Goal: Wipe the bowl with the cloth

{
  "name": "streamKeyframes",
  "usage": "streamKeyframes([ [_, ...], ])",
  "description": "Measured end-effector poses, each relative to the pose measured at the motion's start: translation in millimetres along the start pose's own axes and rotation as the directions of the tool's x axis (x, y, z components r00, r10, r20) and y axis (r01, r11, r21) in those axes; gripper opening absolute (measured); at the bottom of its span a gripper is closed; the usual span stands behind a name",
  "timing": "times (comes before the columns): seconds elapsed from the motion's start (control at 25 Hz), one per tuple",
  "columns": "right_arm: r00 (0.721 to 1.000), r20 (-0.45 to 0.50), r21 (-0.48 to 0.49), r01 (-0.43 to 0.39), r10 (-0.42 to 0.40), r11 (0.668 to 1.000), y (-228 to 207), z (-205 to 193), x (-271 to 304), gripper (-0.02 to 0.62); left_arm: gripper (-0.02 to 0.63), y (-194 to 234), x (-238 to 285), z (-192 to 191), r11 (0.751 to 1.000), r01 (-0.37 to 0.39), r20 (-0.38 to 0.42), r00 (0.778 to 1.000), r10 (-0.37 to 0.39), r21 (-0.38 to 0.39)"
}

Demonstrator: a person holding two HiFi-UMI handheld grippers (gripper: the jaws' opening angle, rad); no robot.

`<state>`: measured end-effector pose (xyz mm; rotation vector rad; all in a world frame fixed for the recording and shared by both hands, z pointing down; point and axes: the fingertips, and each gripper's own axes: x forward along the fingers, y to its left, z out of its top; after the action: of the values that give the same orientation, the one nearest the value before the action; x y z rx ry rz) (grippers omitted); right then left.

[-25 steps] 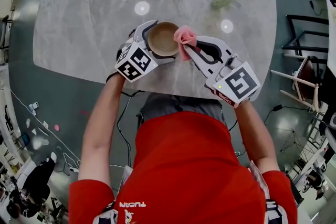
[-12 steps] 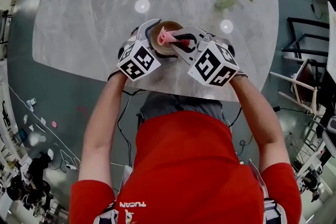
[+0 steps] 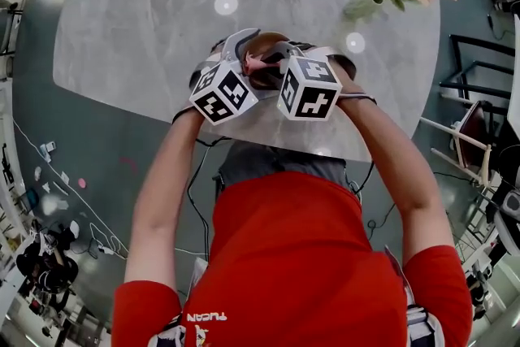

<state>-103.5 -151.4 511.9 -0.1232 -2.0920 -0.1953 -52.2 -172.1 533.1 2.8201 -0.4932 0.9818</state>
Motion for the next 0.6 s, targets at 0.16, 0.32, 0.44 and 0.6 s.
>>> streamKeyframes([
  [0.16, 1.0, -0.006, 0.028, 0.01, -0.01, 1.0, -8, 2, 7, 0.021, 0.584, 3, 0, 0, 1.0, -0.005, 0.005, 1.0, 0.006, -0.01],
  [0.32, 0.996, -0.009, 0.175, 0.094, -0.094, 0.98, -29, 2, 5, 0.021, 0.584, 4, 0, 0, 1.0, -0.013, 0.009, 1.0, 0.013, -0.013],
  [0.44, 0.985, -0.054, 0.212, 0.169, -0.161, 0.963, -39, -1, 4, 0.021, 0.584, 3, 0, 1, 1.0, -0.01, 0.002, 1.0, 0.01, -0.003],
  [0.6, 0.969, -0.12, 0.235, 0.238, -0.215, 0.942, -48, -9, -1, 0.021, 0.584, 2, 0, 0, 1.0, -0.008, -0.003, 1.0, 0.008, 0.001],
])
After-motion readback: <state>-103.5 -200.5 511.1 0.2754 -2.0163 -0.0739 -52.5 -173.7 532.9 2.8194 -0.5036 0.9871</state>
